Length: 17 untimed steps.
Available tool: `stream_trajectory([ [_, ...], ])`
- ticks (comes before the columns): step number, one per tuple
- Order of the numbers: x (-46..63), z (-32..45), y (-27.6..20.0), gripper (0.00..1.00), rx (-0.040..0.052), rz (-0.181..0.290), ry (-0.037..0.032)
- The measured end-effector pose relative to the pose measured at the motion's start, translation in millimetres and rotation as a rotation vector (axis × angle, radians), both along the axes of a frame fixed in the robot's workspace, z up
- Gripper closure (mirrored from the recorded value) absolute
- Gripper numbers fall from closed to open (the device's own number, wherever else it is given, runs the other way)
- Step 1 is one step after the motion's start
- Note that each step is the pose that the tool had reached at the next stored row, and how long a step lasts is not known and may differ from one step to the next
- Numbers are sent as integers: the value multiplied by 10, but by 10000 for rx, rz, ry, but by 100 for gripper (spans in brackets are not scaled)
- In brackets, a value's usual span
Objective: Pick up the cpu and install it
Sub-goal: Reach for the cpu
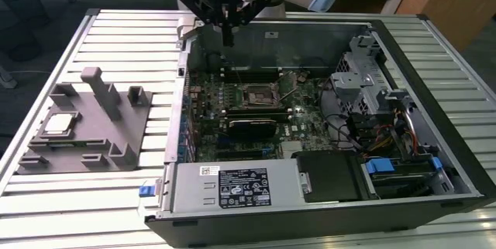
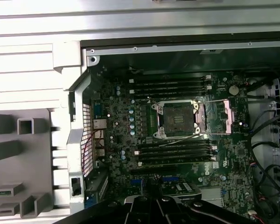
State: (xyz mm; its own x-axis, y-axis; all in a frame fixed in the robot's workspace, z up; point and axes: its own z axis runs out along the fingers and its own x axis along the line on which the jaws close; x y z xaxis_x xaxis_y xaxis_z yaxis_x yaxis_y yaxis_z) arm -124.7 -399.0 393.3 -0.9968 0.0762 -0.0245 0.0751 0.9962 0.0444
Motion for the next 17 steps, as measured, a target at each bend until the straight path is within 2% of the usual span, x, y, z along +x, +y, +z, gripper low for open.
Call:
stream_trajectory([
  [17,-214,-1,0,89,0,0,-2],
])
